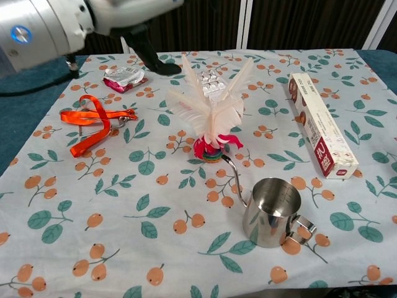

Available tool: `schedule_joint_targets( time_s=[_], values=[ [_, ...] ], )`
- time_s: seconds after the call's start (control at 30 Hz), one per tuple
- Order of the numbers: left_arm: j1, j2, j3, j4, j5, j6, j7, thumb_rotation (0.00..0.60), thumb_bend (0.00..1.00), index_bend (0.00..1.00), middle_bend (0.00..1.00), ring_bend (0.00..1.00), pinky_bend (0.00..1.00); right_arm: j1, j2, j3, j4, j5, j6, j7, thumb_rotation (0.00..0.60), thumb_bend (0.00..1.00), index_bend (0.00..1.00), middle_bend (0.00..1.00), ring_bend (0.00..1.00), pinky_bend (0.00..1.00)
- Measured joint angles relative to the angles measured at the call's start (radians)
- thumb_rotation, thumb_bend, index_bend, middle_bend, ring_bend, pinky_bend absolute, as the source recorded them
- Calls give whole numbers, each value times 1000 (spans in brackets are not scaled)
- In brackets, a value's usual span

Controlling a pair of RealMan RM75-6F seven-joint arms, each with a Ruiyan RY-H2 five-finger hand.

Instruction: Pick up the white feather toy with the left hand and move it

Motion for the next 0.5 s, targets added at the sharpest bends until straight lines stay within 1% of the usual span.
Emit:
schedule_joint_targets(
  time_s=[0.13,0.23,0.3,0.33,0.5],
  values=[
    [54,94,-4,-77,-20,48,-19,600,232,20,147,90,128,-1,0,0,0,-1,2,-3,600,155,43,61,97,158],
    [108,171,6,-127,-26,92,-33,600,231,20,147,90,127,-2,0,0,-1,-1,4,-5,600,155,43,61,97,158],
    [163,230,28,-148,-26,136,-39,600,231,16,143,90,126,-3,-1,0,-1,-2,6,-7,600,156,42,61,97,158],
    [179,245,37,-153,-26,147,-41,600,230,14,141,90,126,-3,-1,0,-1,-2,7,-8,600,156,43,61,97,158],
    [322,366,129,-188,-33,230,-81,600,216,11,112,64,113,-2,-3,0,-2,-4,8,-11,600,155,43,61,97,158]
  ],
)
